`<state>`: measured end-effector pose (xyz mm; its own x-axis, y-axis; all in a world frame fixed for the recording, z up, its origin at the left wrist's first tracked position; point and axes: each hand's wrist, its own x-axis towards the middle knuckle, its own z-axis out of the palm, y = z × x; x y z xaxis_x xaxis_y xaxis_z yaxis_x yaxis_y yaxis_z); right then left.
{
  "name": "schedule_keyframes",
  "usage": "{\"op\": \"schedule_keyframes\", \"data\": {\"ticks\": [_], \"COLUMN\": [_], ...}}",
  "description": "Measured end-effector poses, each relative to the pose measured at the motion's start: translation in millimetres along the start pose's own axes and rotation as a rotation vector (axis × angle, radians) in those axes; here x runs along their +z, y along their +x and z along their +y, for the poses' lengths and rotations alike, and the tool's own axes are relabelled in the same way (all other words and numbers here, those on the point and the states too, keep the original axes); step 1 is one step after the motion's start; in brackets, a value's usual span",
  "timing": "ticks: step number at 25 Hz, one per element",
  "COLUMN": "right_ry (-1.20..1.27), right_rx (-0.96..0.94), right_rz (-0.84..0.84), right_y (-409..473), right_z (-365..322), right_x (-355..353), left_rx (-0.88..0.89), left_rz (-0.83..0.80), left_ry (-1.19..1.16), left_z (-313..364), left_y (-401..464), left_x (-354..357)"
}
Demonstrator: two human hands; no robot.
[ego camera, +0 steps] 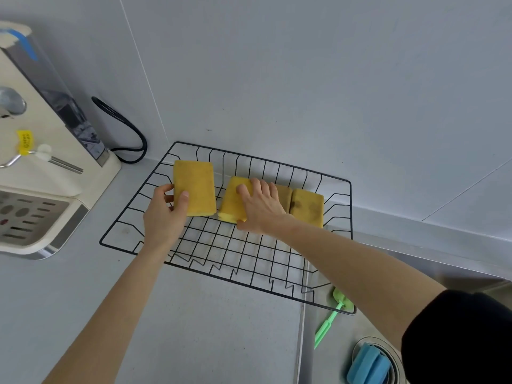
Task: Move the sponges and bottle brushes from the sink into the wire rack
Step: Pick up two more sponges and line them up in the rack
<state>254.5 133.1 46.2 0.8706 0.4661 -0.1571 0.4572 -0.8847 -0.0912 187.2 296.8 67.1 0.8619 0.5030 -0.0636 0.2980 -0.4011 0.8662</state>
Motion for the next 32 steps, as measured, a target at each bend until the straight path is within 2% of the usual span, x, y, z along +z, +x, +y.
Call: {"op": "schedule_keyframes", "data": {"ticks": [10, 19, 32], "right_ry": [0.069, 0.071, 0.08], "right_rx": [-0.07, -0.086, -0.087], "right_rz": [0.026, 0.061, 0.036], "right_y": [-8.0, -13.1, -17.9], "right_z": [16.0, 19.9, 22.6], "right_x": [8.1, 13.5, 8.4], "left_rx": [-0.036, -0.008, 0.003], "left_rz": [-0.087, -0.281, -0.227], "left_ry": [0.256, 0.341, 0.354], "left_z": [-3.7, -3.9, 1.3], "left_y": [36.3, 38.9, 33.0], "left_x": [26.7, 36.7, 37.9]}}
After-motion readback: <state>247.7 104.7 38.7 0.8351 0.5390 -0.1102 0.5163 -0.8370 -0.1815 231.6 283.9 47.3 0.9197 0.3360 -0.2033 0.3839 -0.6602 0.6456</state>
